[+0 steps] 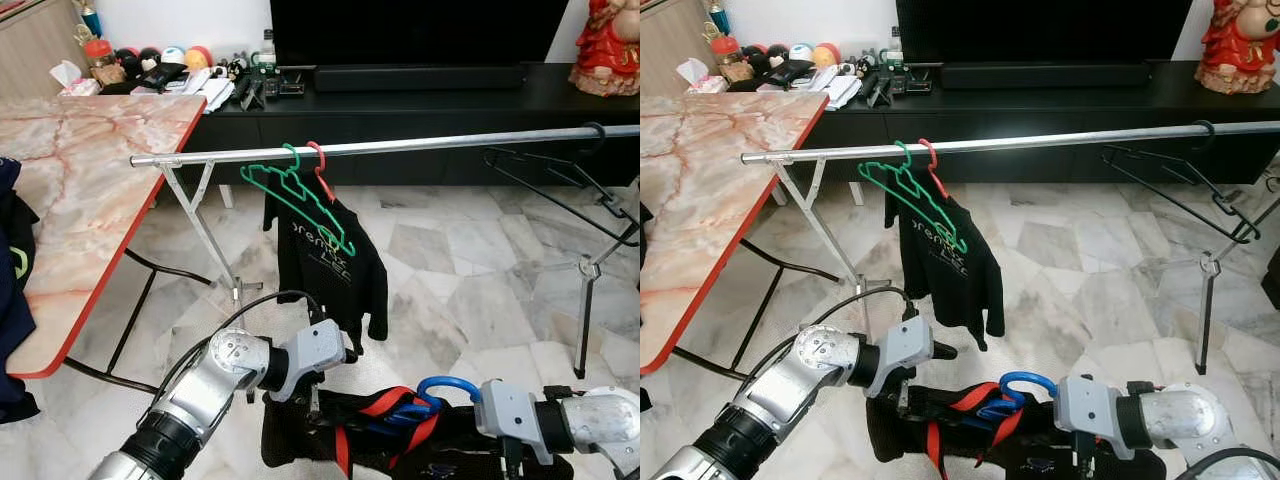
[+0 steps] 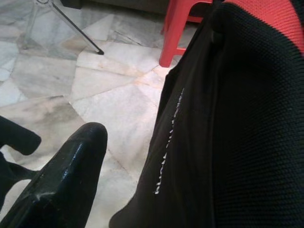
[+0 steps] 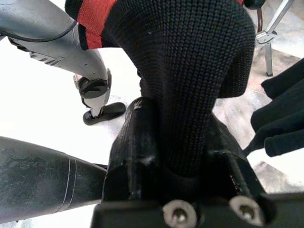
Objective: Hang hanger
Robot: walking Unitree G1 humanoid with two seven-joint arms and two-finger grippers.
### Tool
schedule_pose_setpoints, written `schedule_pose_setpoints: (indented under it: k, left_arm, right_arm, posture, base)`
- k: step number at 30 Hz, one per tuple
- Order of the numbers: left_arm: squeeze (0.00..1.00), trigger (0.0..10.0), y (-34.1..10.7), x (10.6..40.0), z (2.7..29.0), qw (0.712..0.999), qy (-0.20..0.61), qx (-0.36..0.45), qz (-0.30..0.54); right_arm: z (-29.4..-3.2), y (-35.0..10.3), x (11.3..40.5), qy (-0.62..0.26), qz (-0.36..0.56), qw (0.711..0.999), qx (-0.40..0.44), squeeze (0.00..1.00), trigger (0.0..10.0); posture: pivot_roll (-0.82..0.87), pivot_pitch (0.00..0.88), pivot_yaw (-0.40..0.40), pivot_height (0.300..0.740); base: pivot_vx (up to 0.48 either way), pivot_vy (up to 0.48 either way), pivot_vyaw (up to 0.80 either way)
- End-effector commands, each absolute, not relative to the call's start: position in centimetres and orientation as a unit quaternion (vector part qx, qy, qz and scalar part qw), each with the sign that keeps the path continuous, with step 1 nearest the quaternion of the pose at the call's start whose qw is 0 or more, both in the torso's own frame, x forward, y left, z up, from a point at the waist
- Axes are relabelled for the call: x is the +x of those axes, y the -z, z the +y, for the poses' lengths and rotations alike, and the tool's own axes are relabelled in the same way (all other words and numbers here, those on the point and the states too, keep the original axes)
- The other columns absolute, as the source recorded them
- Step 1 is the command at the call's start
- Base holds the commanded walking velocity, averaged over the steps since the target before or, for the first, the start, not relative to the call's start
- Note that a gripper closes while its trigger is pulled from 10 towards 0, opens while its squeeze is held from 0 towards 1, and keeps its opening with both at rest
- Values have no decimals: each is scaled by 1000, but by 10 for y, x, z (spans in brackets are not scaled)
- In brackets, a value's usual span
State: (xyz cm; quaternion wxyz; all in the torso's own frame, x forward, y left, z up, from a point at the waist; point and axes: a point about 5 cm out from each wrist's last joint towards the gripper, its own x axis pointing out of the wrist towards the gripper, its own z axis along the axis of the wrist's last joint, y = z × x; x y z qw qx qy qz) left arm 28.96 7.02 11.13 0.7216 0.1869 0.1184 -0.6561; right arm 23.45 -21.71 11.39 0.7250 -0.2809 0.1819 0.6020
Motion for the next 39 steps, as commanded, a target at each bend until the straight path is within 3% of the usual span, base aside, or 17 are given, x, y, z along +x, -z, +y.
schedule_pose_setpoints:
  k: [1,20,25,26,32,33,35,36,37,38,39]
  left_arm:
    - [1000,0,-107,283,69,704,669,203,126]
    - [1000,0,-105,282,65,704,664,219,126]
    - [1000,0,-111,285,63,716,657,208,111]
    - [831,0,-115,283,64,711,667,195,110]
    - [769,0,-118,272,70,647,716,229,131]
    - [769,0,-118,272,70,647,716,229,131]
    - [655,0,-116,268,71,626,729,238,143]
    - [655,0,-115,267,71,623,730,241,143]
    - [345,0,-114,267,71,623,729,245,144]
    - [345,0,-113,267,71,620,729,250,147]
    - [0,1686,-110,267,71,616,727,264,148]
  right_arm:
    - [-207,-121,237,-617,155,718,-284,0,0]
    - [-204,-123,241,-617,150,717,-287,0,0]
    - [-202,-123,241,-618,149,715,-290,0,0]
    - [-202,-121,240,-618,154,712,-297,0,0]
    - [-203,-115,241,-606,170,699,-340,0,0]
    - [-203,-115,241,-606,170,699,-340,0,0]
    - [-203,-114,242,-604,171,695,-350,0,0]
    - [-202,-114,242,-604,170,695,-351,0,0]
    - [-201,-114,242,-605,169,695,-350,0,0]
    - [-200,-114,242,-605,167,696,-349,0,0]
    - [-199,-115,243,-604,165,697,-349,0,0]
  posture:
    - [-101,131,43,740]
    - [-94,129,49,740]
    - [-86,146,61,740]
    - [-84,151,71,740]
    - [-76,160,96,740]
    - [-76,160,96,740]
    - [-77,161,100,740]
    - [-77,161,100,740]
    - [-76,161,104,740]
    - [-75,160,105,740]
    - [-76,161,106,740]
  base:
    - [0,0,0]
    - [0,0,0]
    - [0,0,0]
    - [0,0,0]
    - [0,0,0]
    - [0,0,0]
    - [0,0,0]
    - [0,0,0]
    - [0,0,0]
    - [0,0,0]
    - [0,0,0]
